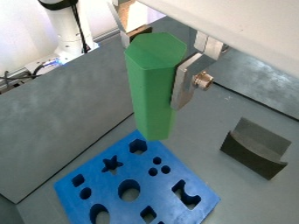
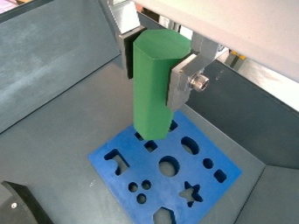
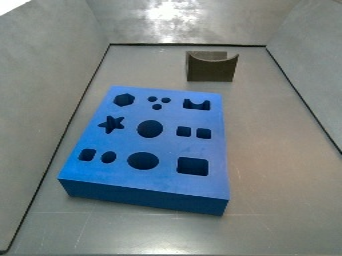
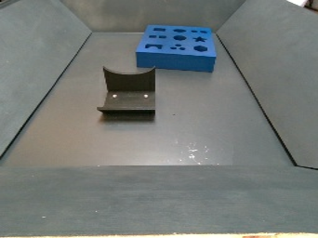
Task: Pick up the hexagon object. Move up. Place the hexagon object on the fixture. Regrasp the hexagon object. Move to above the board. Insert the hexagon object.
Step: Move to above the board, then insert the hexagon object.
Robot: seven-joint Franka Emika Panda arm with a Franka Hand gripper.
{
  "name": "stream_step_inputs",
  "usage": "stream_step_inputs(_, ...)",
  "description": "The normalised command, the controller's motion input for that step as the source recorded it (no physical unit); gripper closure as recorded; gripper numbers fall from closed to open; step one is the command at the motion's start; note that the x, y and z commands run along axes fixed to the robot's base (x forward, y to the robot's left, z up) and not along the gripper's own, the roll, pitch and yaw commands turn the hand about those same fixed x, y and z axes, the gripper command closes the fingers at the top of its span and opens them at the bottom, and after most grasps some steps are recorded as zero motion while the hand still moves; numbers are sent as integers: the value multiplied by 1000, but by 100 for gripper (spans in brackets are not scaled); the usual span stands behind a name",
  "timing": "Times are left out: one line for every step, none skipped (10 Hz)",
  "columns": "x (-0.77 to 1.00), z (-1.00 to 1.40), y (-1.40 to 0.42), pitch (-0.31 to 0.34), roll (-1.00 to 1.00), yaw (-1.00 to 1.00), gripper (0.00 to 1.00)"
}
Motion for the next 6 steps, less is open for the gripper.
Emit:
stream_step_inputs(-168,22,69,-203,-153,-1,100)
stream_step_inputs(26,-83,-60,-46,0,0,100)
stream_step_inputs(109,-134,140,0,-431,-114,100)
stream_step_inputs(11,0,71,0,-91,40,100)
stream_step_inputs(0,-1000,629,0,0,-340,100)
stream_step_inputs(-343,-1000,331,0,0,-677,100)
